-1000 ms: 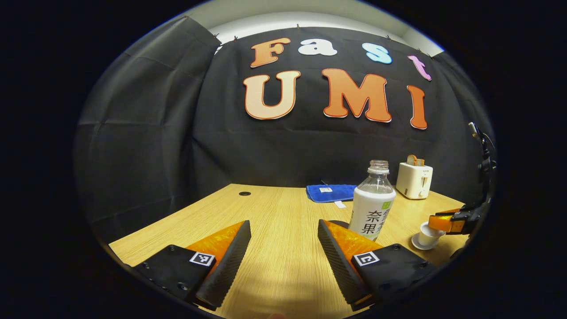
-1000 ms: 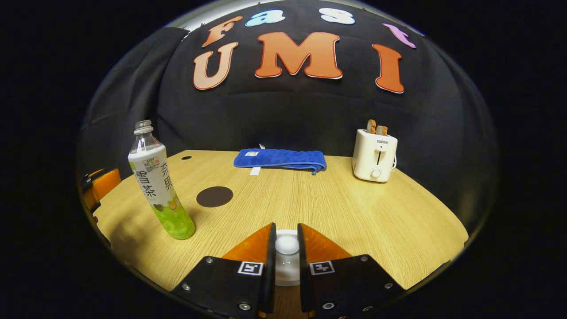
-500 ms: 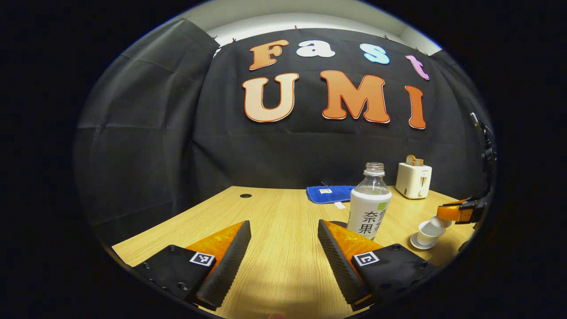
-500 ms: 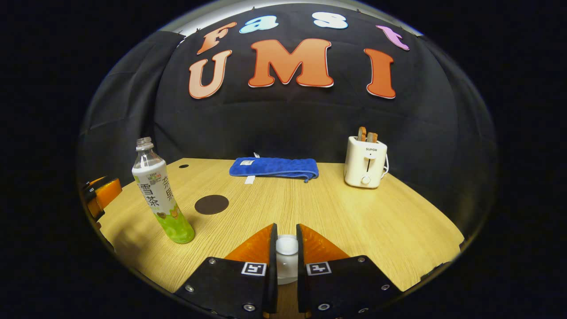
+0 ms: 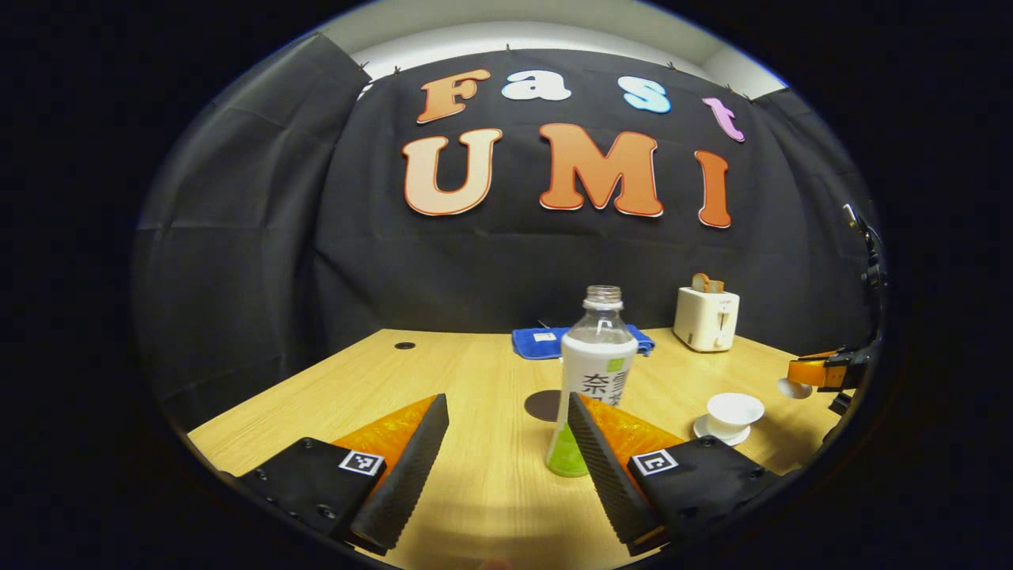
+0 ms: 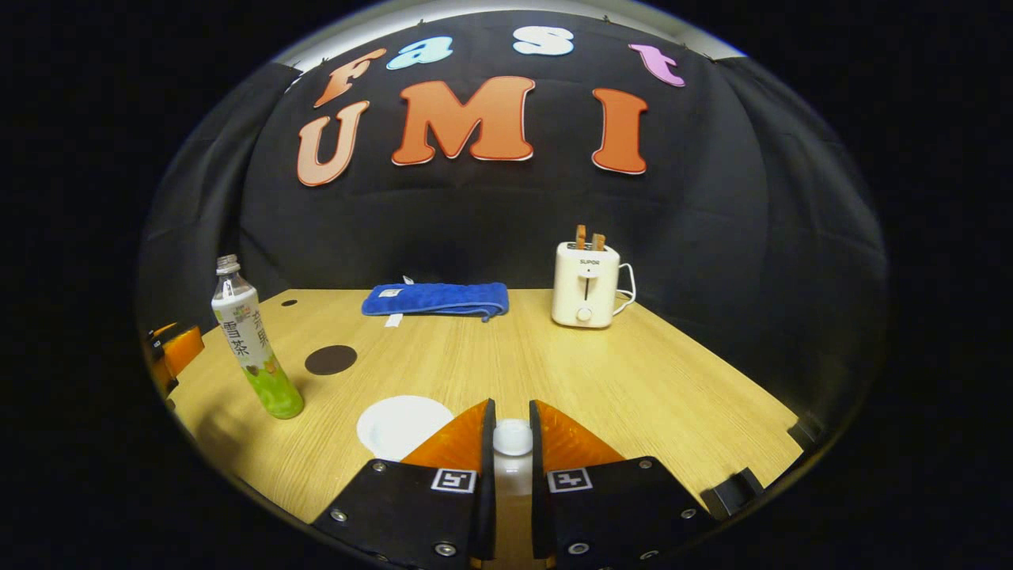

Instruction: Open the teacup lid with one hand, grasp the water bottle and pour water into the teacup with the other hand; after pouring, place the water bottle on the coaster and then close the teacup lid.

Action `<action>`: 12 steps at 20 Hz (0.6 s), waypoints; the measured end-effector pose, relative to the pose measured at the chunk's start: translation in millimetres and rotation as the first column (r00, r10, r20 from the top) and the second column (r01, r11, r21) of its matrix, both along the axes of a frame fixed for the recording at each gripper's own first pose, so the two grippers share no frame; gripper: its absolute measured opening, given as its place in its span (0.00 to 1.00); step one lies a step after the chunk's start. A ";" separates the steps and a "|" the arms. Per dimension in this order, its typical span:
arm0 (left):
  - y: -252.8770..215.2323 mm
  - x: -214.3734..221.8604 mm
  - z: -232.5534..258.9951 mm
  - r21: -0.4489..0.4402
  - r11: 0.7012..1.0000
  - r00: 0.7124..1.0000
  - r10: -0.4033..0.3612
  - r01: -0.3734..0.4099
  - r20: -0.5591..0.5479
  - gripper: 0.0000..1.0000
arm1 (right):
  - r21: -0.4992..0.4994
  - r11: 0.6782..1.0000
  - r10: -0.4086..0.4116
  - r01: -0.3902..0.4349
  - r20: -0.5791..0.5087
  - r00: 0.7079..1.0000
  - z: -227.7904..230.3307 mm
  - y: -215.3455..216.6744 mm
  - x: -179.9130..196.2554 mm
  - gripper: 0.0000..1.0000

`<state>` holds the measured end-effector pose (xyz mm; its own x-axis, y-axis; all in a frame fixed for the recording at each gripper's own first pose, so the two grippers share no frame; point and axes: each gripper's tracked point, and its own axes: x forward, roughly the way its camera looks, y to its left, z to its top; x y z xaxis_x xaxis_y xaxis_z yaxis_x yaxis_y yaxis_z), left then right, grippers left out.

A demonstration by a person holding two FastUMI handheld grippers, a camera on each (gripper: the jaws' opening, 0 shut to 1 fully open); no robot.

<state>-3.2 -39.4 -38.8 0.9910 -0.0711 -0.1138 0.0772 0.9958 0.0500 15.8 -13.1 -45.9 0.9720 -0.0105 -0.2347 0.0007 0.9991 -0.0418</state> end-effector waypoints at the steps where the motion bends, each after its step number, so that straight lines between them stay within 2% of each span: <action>1: -7.4 -0.4 0.7 0.001 1.000 1.000 -0.017 0.017 -0.002 0.98 | 0.003 1.000 -0.005 0.005 -0.004 1.000 -1.7 -3.8 -2.5 0.18; 4: -27.1 -0.8 -5.8 -0.001 0.998 0.998 -0.062 0.062 -0.021 0.98 | 0.006 1.000 -0.014 0.014 -0.017 1.000 -8.7 -11.8 -7.9 0.18; 12: -61.1 22.3 -27.6 0.041 0.992 0.991 -0.114 0.118 -0.072 0.98 | 0.025 0.999 -0.046 0.047 -0.037 0.998 -18.1 -33.4 -11.8 0.18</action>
